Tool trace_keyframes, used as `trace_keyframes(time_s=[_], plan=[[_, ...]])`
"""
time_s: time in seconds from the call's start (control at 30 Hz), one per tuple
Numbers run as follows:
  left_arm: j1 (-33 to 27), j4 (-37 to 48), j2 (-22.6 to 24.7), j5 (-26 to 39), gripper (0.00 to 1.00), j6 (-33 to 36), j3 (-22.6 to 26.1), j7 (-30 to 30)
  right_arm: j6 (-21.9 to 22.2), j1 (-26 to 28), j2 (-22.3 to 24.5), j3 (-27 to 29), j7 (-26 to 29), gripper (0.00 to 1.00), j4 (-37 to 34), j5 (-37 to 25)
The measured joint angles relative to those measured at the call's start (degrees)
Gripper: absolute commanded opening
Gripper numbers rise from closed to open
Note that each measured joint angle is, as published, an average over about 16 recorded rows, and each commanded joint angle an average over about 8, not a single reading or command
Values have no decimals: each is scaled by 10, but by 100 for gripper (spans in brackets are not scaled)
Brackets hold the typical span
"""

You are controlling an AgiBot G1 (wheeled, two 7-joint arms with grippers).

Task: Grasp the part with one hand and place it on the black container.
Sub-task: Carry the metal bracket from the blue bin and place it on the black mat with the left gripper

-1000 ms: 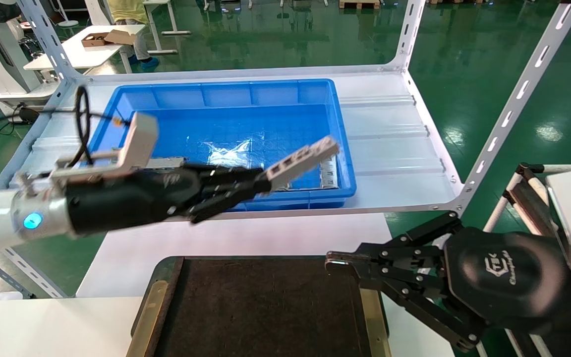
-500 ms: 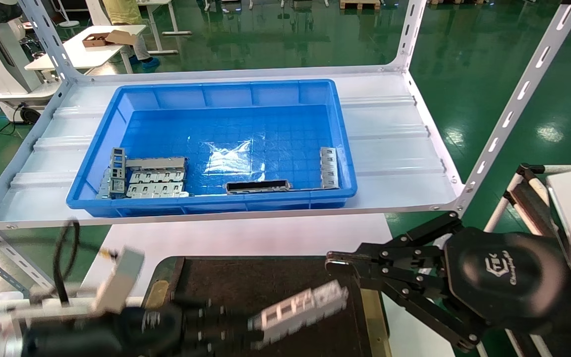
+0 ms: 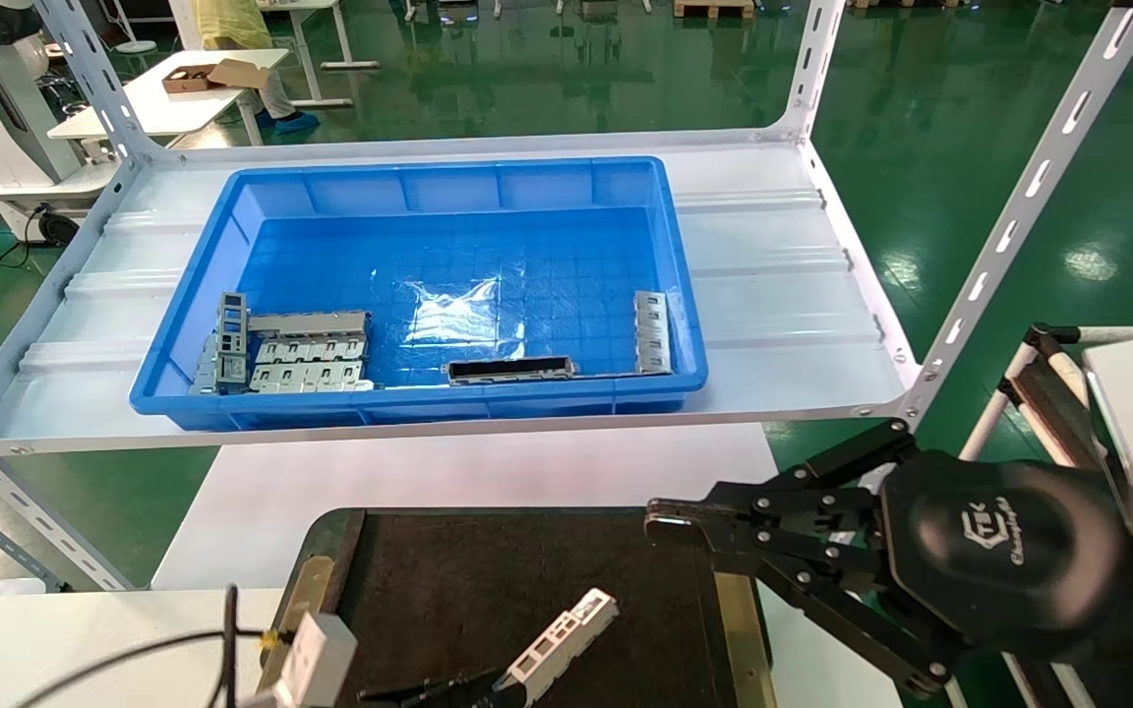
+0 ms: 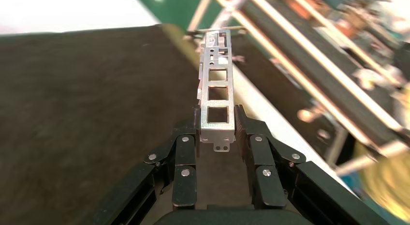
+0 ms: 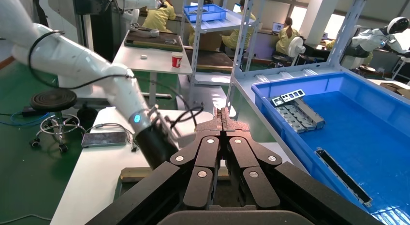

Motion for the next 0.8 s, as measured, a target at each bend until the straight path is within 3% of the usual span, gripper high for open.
trace_keyframes(time_s=[0.2,0.4,0.8], plan=[[49,-27,54,36,0,-178,17,-23,0,0,0,0,0,0,0,0],[56,-27,113,60,0,-318,51,-56,0,0,0,0,0,0,0,0],[4,19,188,35,0,-464,147,-119,0,0,0,-1,0,0,0,1]])
